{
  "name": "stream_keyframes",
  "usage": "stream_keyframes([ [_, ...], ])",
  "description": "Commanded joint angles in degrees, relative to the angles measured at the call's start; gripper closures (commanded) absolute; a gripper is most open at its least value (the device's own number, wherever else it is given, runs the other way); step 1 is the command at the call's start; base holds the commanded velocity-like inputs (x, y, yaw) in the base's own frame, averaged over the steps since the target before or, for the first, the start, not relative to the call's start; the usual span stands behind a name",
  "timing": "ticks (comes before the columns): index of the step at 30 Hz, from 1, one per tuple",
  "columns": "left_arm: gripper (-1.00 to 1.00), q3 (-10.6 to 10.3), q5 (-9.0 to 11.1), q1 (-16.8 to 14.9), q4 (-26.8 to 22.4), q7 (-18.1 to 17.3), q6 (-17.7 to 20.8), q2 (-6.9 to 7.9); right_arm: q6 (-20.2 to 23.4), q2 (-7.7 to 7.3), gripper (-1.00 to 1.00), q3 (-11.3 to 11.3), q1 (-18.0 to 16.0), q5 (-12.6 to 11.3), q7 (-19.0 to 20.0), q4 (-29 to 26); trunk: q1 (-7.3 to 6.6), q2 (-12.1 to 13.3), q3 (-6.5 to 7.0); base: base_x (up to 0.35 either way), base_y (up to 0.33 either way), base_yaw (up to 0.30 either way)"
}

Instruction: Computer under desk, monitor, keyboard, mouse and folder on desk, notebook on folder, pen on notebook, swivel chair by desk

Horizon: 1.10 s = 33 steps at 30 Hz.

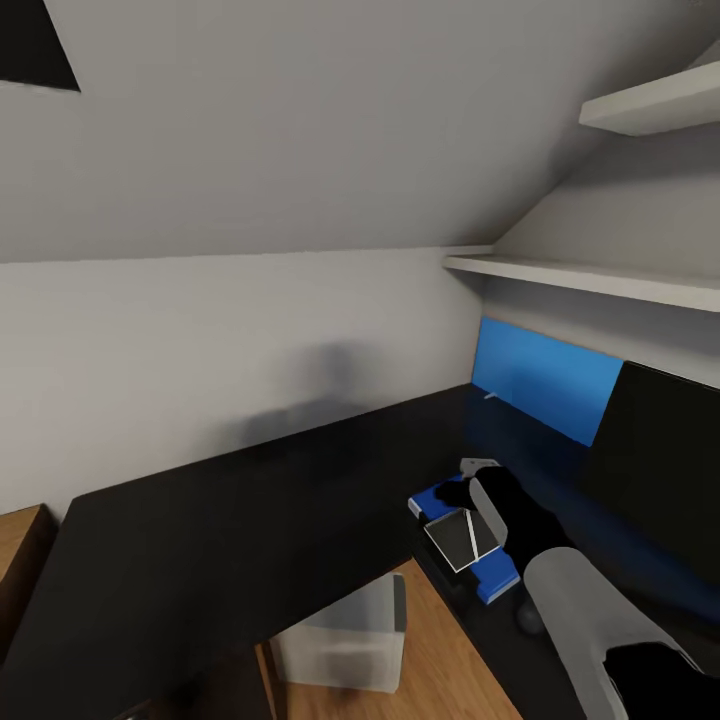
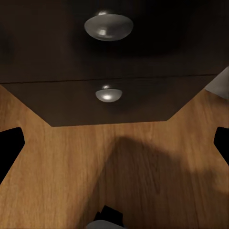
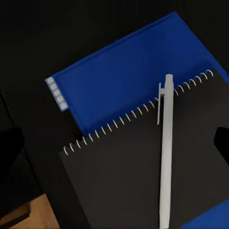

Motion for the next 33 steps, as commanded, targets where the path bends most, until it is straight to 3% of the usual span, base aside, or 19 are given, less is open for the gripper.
stream_keyframes([
  [1,-1.0,-0.1,0.5,0.0,-0.1,-0.2,0.0,0.0,0.2,0.07,-1.0,0.2,0.0,-0.6,-0.5,0.0,0.0,0.0,-0.06,0.0,0.0,0.0],
  [7,-1.0,-0.2,0.5,0.0,-0.1,-0.2,0.0,-0.05,-0.5,0.66,-1.0,0.3,0.0,-0.6,-0.5,0.1,0.0,0.0,-0.06,0.0,0.0,0.0],
  [13,-1.0,-0.2,0.5,0.0,-0.1,-0.2,0.0,-0.05,-0.9,2.28,-1.0,0.3,0.0,-0.6,-0.5,0.1,0.0,0.0,-0.06,0.0,0.0,0.008],
  [15,-1.0,-0.2,0.5,0.0,-0.1,-0.2,0.0,-0.03,-3.9,4.04,-1.0,0.3,0.1,-0.4,-0.6,0.2,0.0,0.0,-0.06,0.0,0.0,0.123],
  [19,-1.0,-0.3,0.5,0.0,-0.1,-0.2,0.0,-0.04,-7.8,5.65,-1.0,0.9,0.3,-0.3,-0.7,0.3,0.0,0.0,-0.06,-0.04,0.0,0.191],
  [20,-1.0,-0.3,0.5,0.0,-0.1,-0.2,0.2,-0.03,-10.3,6.66,-1.0,3.5,0.4,-0.3,-0.8,0.3,0.0,0.0,-0.06,-0.259,0.0,0.253],
  [33,-1.0,-0.3,0.6,0.0,-0.1,-0.1,0.5,0.0,-18.8,7.01,-1.0,9.2,1.2,-0.2,-0.9,1.9,0.0,0.0,-0.06,-0.31,0.0,0.265],
])
